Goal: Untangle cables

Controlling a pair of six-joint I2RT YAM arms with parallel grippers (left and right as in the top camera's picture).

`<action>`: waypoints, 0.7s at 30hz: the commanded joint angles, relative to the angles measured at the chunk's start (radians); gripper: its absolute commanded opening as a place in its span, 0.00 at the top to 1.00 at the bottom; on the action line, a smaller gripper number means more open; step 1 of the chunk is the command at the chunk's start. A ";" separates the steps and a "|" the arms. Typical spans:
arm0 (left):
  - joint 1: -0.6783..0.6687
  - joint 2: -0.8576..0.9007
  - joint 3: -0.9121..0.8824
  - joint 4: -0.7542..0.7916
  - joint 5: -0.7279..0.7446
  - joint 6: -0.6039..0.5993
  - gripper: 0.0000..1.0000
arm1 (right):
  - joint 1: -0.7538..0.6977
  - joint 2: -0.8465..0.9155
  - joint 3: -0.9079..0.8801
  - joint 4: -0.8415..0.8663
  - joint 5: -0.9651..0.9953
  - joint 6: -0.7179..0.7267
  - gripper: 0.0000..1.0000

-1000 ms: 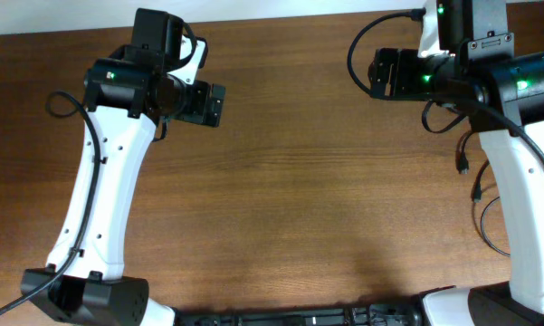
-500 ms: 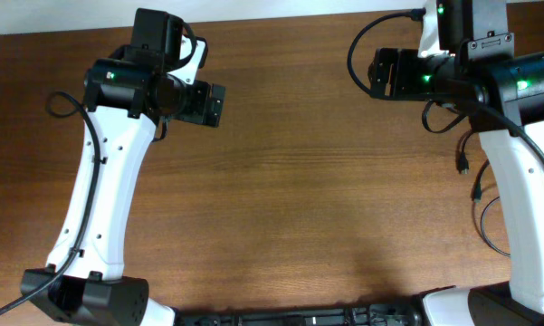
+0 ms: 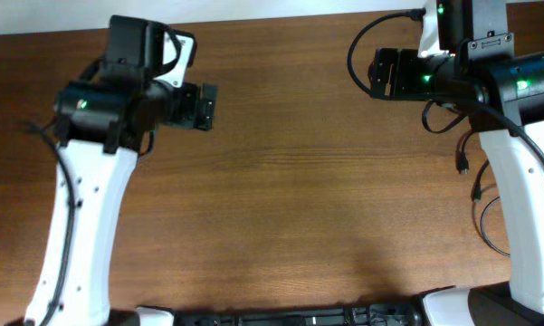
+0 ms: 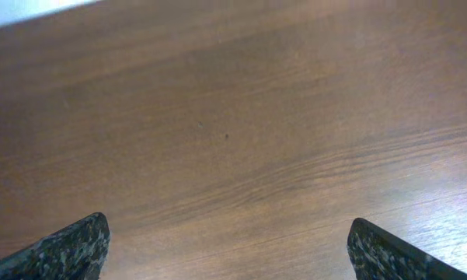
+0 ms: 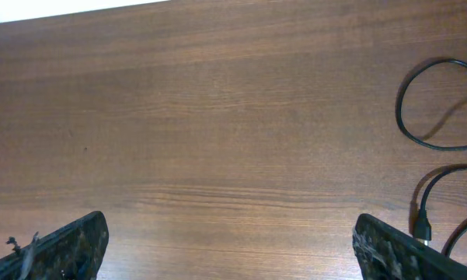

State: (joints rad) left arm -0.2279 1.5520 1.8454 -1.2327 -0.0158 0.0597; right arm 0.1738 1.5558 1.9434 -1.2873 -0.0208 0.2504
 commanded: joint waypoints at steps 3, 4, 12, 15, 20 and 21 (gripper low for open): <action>0.001 -0.122 0.001 0.128 0.032 -0.010 0.01 | 0.005 0.004 0.005 -0.004 0.002 -0.011 0.01; 0.001 -0.137 0.000 0.142 0.039 -0.011 0.01 | 0.005 0.003 0.005 -0.004 0.002 -0.010 0.01; 0.002 -0.375 -0.486 0.649 0.039 -0.010 0.01 | 0.005 0.003 0.005 -0.004 0.002 -0.011 0.01; 0.002 -0.492 -0.732 0.887 0.039 -0.011 0.02 | 0.005 0.003 0.005 -0.004 0.002 -0.010 0.01; 0.002 -0.730 -1.188 1.376 0.045 -0.010 0.01 | 0.005 0.004 0.005 -0.004 0.002 -0.010 0.01; 0.002 -0.769 -1.251 1.430 0.045 -0.010 0.01 | 0.005 0.004 0.005 -0.004 0.002 -0.011 0.01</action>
State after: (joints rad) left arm -0.2279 0.8772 0.7483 0.0738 0.0189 0.0589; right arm 0.1738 1.5570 1.9450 -1.2915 -0.0208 0.2501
